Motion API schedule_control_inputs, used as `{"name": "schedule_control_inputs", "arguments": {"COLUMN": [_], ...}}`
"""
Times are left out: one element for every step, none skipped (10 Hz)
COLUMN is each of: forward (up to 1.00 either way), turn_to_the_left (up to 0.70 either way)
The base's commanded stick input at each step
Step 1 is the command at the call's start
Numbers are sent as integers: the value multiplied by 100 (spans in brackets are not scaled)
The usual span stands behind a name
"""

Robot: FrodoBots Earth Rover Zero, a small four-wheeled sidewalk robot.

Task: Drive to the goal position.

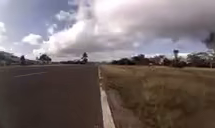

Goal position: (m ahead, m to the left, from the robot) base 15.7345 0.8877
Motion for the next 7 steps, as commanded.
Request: {"name": "schedule_control_inputs", "arguments": {"forward": [84, 84, 84, 84, 86, 85, 84], "turn_to_the_left": [20, 13, 7, 0, 5, 9, 0]}}
